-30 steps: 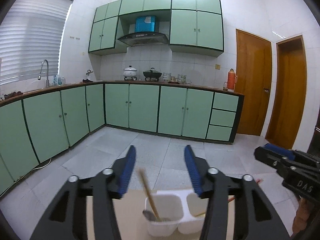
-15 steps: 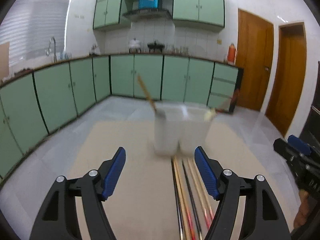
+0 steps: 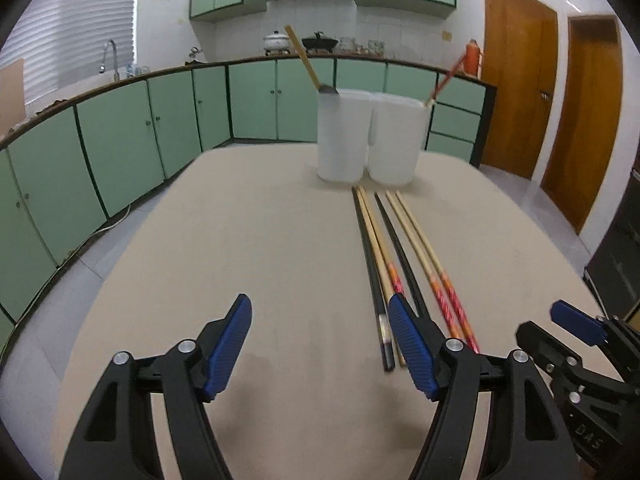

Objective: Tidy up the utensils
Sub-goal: 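Move both open tools back over the remaining chopsticks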

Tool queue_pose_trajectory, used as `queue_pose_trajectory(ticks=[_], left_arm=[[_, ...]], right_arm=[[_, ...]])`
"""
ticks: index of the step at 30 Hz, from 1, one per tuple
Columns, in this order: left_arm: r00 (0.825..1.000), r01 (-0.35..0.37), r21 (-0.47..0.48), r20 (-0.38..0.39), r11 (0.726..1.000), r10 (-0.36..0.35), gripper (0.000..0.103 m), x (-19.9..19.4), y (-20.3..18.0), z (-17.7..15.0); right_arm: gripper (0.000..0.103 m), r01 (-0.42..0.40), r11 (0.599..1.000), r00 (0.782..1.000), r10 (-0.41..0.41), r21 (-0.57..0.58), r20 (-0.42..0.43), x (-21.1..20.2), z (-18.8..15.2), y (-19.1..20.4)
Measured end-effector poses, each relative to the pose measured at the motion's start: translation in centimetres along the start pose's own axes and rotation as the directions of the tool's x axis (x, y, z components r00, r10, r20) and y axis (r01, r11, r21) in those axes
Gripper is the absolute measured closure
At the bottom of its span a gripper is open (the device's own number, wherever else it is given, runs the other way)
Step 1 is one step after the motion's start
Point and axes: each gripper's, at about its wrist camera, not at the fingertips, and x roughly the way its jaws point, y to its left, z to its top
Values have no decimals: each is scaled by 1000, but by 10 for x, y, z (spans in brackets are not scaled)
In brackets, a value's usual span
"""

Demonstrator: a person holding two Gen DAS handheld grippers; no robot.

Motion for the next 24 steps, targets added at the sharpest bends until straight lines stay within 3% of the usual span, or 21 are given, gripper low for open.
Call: queue_pose_trajectory(ticks=[12,21,24], left_arm=[[1000,26,24,12,999,-26,37,-1,-6,-17],[999,39,5,-23,999,-39,37,4,-4,-19],[998,43,8,-43,999,-42,37,7,-5,-20]], right_arm=[[70,-33,998,999,31,-46,-41,14,-5,19],[87,-2,999,997,-1,-50,-75,23,-5,17],[88,17,1000,997,-19,-24,-75,23,-5,7]])
